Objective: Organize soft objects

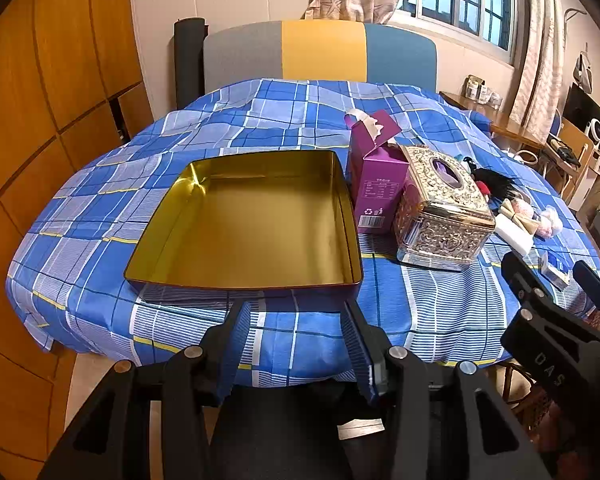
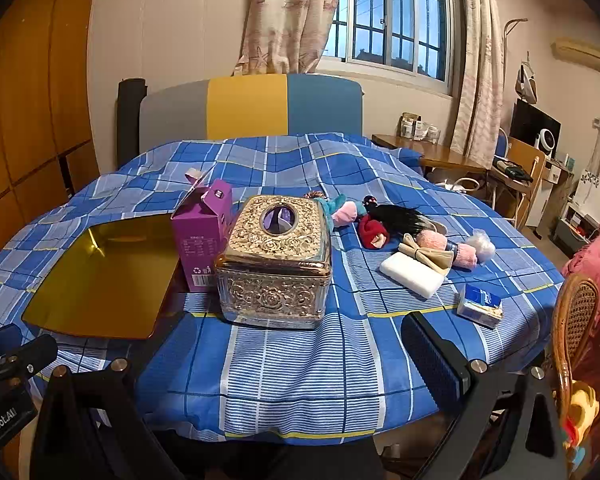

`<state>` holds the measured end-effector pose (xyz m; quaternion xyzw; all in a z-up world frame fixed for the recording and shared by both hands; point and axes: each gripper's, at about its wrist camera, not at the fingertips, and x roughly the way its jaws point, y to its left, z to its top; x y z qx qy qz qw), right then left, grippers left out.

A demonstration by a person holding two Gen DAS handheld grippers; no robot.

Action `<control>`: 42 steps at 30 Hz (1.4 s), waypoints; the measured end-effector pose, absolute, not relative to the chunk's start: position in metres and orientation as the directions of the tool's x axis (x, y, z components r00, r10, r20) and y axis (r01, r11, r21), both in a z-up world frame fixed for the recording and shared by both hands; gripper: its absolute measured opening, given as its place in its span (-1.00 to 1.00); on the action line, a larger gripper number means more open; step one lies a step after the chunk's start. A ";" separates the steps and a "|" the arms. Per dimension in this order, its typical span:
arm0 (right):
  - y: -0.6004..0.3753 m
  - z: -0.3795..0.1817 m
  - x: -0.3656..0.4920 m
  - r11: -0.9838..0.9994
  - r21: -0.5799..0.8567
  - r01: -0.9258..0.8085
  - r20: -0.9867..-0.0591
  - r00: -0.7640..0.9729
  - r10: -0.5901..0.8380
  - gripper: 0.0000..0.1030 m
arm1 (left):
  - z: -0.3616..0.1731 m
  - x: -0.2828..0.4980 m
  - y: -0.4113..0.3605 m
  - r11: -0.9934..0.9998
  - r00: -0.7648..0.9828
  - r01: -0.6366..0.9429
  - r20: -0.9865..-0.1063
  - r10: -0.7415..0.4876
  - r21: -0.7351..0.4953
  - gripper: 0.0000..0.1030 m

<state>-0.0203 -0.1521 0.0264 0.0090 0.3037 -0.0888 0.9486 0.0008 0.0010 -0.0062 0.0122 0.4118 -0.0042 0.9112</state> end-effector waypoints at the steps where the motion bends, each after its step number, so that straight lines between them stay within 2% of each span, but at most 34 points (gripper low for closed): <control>1: -0.152 0.026 -0.020 0.984 -0.036 0.175 -0.578 0.800 -0.163 1.00 | -0.007 0.001 0.001 1.000 0.660 0.018 -0.752 0.001 0.018 -0.08; 12: -0.159 0.025 -0.017 0.982 -0.028 0.188 -0.580 0.797 -0.169 1.00 | -0.016 0.008 0.005 1.000 0.623 0.020 -0.782 -0.010 0.004 -0.08; 14: -0.165 0.025 -0.014 0.978 -0.031 0.206 -0.582 0.792 -0.185 1.00 | -0.020 0.009 0.005 0.999 0.606 0.043 -0.794 -0.046 -0.025 -0.08; 20: -0.207 0.024 0.002 0.960 0.000 0.281 -0.633 0.743 -0.218 1.00 | -0.032 0.012 0.005 0.966 0.525 0.140 -0.811 -0.258 -0.217 -0.08; 24: -0.254 0.020 0.019 0.945 0.007 0.326 -0.680 0.695 -0.234 1.00 | -0.036 0.012 -0.005 0.954 0.488 0.189 -0.820 -0.298 -0.234 -0.08; 28: -0.299 0.016 0.047 0.938 -0.113 0.328 -0.721 0.622 -0.304 1.00 | -0.036 0.016 -0.017 0.925 0.435 0.241 -0.819 -0.375 -0.295 -0.07; 34: -0.373 -0.010 0.114 0.969 -0.188 0.161 -0.893 0.382 -0.237 0.94 | -0.038 0.020 -0.040 0.911 0.370 0.299 -0.846 -0.385 -0.284 -0.07; 37: -0.405 -0.023 0.132 0.969 -0.230 0.092 -0.930 0.273 -0.246 0.93 | -0.038 0.023 -0.047 0.908 0.357 0.306 -0.849 -0.389 -0.286 -0.07; 42: -0.433 -0.052 0.144 0.982 -0.188 -0.026 -0.975 0.125 -0.183 0.84 | -0.028 0.026 -0.064 0.897 0.403 0.354 -0.822 -0.402 -0.265 -0.07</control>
